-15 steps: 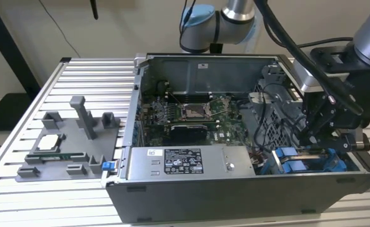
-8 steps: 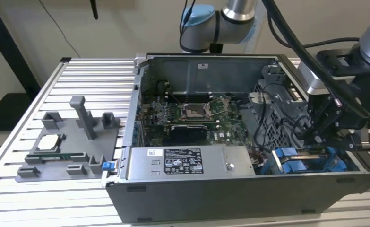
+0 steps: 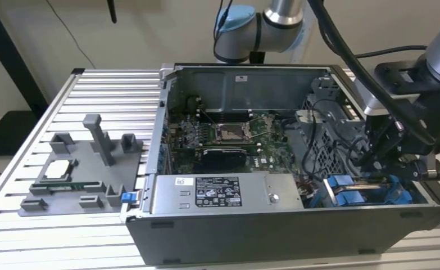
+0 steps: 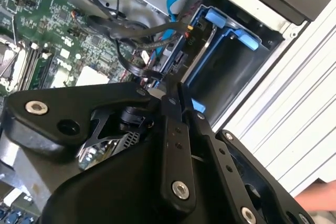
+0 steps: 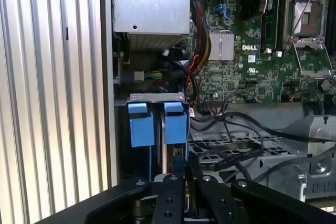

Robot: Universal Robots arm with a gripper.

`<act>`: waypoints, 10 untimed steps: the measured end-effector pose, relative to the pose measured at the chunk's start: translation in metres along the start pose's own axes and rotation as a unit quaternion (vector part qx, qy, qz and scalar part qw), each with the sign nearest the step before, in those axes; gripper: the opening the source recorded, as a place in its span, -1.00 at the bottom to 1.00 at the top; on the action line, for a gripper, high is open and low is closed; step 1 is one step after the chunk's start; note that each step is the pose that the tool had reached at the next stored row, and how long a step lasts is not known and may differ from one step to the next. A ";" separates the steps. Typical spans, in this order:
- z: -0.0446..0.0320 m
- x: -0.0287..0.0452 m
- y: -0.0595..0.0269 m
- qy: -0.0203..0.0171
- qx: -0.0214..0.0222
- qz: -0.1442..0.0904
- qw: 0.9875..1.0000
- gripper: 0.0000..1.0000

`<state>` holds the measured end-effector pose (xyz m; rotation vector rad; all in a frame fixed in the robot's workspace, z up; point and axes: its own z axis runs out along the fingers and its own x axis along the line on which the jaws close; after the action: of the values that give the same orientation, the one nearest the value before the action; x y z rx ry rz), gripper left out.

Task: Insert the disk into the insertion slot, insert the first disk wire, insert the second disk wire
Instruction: 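Insert the second disk wire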

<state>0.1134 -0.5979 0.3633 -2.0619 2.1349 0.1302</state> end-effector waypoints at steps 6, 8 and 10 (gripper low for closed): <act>0.0099 0.0023 0.0006 -0.002 0.004 -0.001 1.000 -1.00; 0.0118 0.0027 0.0007 -0.002 0.007 -0.001 1.000 -1.00; 0.0121 0.0028 0.0007 -0.002 0.007 -0.001 1.000 -1.00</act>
<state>0.1134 -0.5984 0.3509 -2.0547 2.1247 0.1175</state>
